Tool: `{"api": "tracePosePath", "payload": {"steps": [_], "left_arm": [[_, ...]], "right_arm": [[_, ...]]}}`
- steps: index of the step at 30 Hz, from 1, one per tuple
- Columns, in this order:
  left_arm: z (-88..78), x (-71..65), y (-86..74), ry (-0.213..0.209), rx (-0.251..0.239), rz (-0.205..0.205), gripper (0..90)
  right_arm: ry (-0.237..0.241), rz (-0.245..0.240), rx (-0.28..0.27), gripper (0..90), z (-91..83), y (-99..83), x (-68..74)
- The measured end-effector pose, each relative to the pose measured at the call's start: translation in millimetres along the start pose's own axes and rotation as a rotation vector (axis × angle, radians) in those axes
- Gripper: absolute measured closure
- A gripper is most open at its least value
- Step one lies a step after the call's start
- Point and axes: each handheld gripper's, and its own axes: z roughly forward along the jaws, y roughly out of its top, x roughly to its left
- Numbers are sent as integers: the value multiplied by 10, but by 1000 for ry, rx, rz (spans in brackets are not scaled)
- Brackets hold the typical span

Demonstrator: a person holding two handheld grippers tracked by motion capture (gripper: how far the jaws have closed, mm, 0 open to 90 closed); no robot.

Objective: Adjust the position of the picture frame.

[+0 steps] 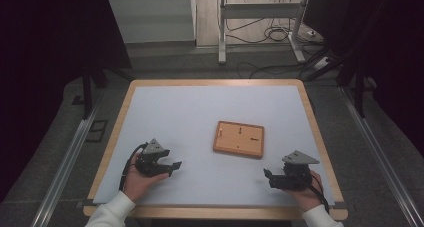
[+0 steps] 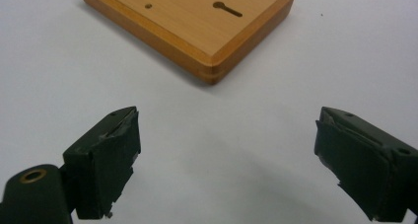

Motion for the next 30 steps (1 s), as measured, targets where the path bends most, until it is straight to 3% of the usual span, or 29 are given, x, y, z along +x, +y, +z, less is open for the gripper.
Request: {"api": "tracePosePath", "payload": {"steps": [6,11,17,19,23,30], "left_arm": [[-15,-7,-17,14,-6,-8,303],[-75,-35,-50,39,-9,10,302],[-95,-11,-10,49,-44,-34,299],[-73,-36,13,52,-31,-17,289],[-91,-121,120,74,-60,15,286],[82,-263,310,50,-62,62,274]], "right_arm": [[4,-13,4,107,40,-19,-26],[-2,-39,-11,114,39,43,-17],[3,-49,-1,118,48,23,42],[3,-38,-2,118,52,21,37],[-1,-60,-2,118,35,3,38],[-17,-39,-27,118,-67,4,-7]]}}
